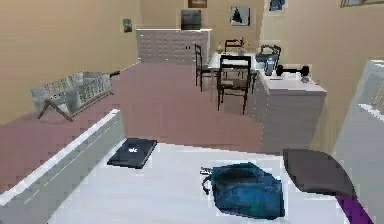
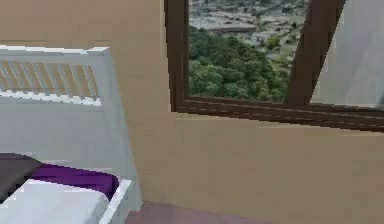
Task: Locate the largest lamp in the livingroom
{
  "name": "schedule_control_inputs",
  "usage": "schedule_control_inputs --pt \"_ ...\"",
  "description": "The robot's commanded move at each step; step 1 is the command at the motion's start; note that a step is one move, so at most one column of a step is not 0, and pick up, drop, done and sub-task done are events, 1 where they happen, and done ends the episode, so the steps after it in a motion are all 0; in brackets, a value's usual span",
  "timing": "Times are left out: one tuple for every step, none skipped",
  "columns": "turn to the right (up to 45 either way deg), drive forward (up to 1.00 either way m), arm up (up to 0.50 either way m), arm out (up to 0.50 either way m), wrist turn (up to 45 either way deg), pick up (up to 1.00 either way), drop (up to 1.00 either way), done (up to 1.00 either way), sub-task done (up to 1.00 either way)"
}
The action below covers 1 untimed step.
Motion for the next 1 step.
schedule_control_inputs --pt "-45.0 0.0 0.0 0.0 0.0 0.0 0.0 0.0 0.0"
